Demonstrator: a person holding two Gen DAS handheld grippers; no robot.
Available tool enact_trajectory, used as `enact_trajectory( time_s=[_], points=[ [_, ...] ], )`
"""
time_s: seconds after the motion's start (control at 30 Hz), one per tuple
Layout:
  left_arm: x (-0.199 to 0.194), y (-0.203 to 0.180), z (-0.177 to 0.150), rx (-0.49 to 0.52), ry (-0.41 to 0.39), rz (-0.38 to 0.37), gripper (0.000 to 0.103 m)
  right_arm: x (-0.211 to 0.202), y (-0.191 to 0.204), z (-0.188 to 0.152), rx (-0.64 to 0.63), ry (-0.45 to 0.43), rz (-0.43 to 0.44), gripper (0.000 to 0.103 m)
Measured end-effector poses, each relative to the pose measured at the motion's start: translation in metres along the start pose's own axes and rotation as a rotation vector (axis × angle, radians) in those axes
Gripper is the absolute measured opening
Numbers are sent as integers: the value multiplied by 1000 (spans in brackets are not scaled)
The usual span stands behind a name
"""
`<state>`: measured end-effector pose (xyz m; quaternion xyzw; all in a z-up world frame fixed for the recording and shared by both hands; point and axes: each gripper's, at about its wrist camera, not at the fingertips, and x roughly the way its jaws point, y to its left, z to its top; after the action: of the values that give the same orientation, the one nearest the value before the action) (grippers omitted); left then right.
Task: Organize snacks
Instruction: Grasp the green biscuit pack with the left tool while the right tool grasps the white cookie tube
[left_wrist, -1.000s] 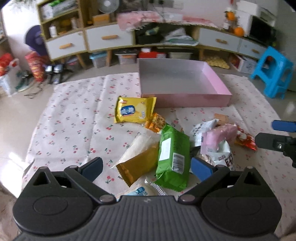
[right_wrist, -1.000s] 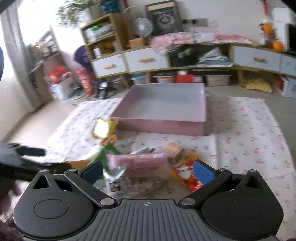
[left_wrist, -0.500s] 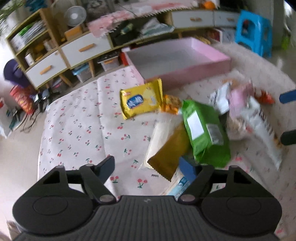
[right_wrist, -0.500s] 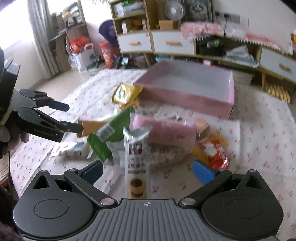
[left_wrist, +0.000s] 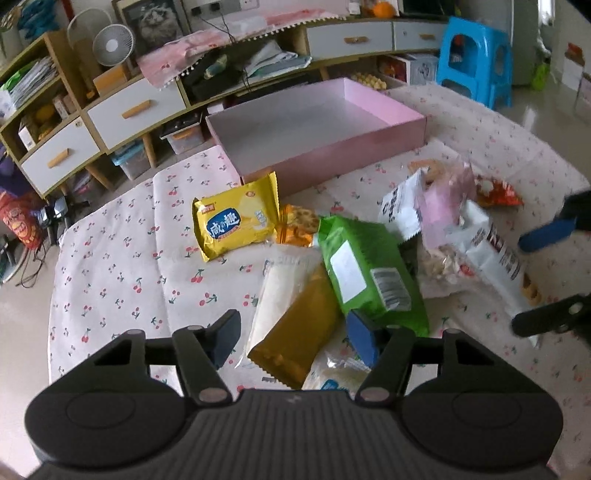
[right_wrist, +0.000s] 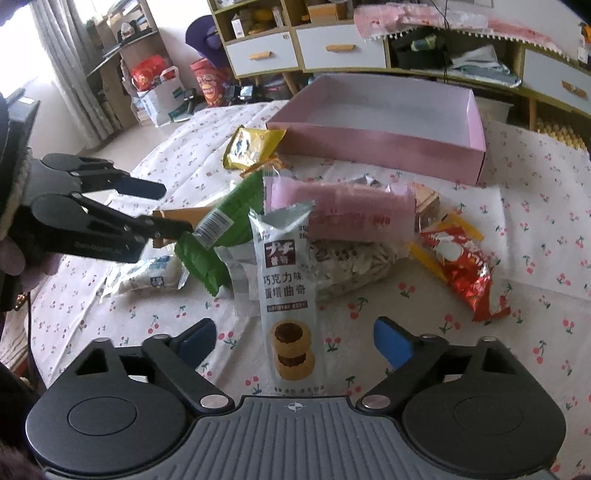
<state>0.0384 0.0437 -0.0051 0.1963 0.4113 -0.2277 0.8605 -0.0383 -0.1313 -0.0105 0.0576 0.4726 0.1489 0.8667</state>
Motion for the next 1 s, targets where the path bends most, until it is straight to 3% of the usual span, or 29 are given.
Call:
enact_trajectory(
  time_s=[0.1,0.2,0.47,0.5,0.63,0.73,1.0],
  points=[
    [-2,0,5,-67,-8,-27,60,3,-2,0,26,15,0,72],
    [2,-5,11,-125,-6,-62,51,5,-2,1,40,33,10,60],
    [6,-12,27,-251,-15,-120,48,9,5,1,27,46,-2,45],
    [7,-15,28,-241,-8,-114,48,9,4,1,36,44,-5,40],
    [20,-27,30,-223,36,-76,47,8,-3,4,78,31,-11,35],
    [25,-34,31,-217,51,-64,50,8,-5,4,89,30,-10,33],
    [38,-54,39,-158,101,53,52,9,-3,4,91,24,-31,31]
  ],
)
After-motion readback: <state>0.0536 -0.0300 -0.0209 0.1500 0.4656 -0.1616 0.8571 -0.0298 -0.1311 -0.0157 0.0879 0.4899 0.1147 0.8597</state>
